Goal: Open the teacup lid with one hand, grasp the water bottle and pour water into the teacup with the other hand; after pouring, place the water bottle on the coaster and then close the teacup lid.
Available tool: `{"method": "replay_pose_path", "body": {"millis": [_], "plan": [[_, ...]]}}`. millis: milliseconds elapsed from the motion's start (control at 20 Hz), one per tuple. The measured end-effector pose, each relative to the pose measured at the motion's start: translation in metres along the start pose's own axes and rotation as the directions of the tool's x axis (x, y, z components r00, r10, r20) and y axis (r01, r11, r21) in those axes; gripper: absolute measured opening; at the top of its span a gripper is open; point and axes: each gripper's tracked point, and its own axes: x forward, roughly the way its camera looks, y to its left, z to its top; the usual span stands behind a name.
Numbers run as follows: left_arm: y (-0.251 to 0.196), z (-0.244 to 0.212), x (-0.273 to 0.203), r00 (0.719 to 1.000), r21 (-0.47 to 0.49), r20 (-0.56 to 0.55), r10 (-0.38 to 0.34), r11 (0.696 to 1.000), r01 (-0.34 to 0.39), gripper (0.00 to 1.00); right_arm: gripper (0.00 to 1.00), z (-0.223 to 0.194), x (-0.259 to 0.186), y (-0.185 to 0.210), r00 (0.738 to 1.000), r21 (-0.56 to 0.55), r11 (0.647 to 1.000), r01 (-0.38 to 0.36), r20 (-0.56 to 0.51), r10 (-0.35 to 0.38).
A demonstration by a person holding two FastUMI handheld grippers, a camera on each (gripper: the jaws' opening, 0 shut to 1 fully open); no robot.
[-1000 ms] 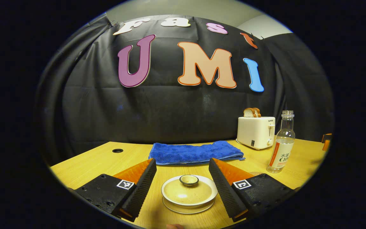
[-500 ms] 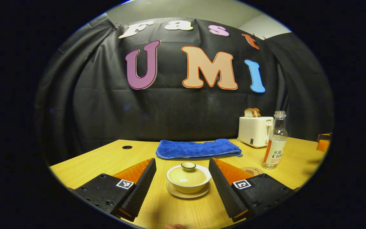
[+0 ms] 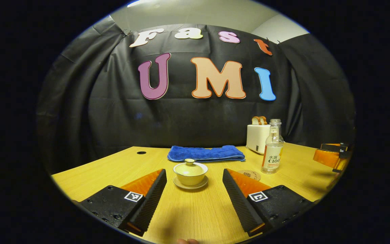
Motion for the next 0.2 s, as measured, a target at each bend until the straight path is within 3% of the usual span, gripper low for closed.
{"method": "replay_pose_path", "body": {"millis": [50,200], "plan": [[0.000,0.000,-0.001,1.000,0.000,0.000,0.000,1.000,0.000,0.97,0.84,-0.001,0.003,0.000,1.000,-0.001,1.000,0.012,-0.002,-0.012],[0.000,-0.002,0.000,1.000,-0.002,-0.004,0.001,1.000,-0.001,0.97,0.84,-0.004,0.018,0.005,1.000,0.000,1.000,0.024,-0.012,-0.024]]}}
